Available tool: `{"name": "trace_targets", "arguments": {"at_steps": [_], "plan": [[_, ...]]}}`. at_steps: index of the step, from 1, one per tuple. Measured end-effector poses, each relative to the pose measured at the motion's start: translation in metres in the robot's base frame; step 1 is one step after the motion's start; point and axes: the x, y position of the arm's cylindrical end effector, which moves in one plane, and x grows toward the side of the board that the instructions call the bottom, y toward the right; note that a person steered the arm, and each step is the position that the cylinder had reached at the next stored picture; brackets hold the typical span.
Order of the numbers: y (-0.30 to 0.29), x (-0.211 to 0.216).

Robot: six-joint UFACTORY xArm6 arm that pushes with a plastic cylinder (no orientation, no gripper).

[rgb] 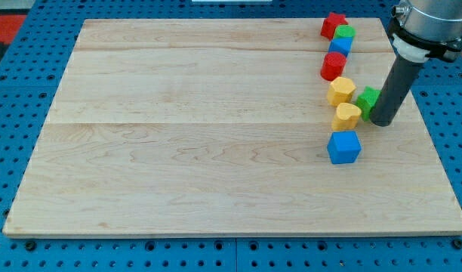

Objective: Push the red star towards left side

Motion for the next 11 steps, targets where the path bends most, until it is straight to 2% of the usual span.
{"name": "trace_targets", "arguments": {"at_steps": [1, 2, 3, 4, 5, 6, 7, 8, 9, 11], "plan": [[0.013, -0.016], [-0.044, -0.042], [-0.070, -0.051], [0.036, -0.055], [0.083, -0.113], [0.082, -0.172], [0.081, -0.204], [0.072, -0.223], [0.040, -0.223], [-0.059, -0.228]]}}
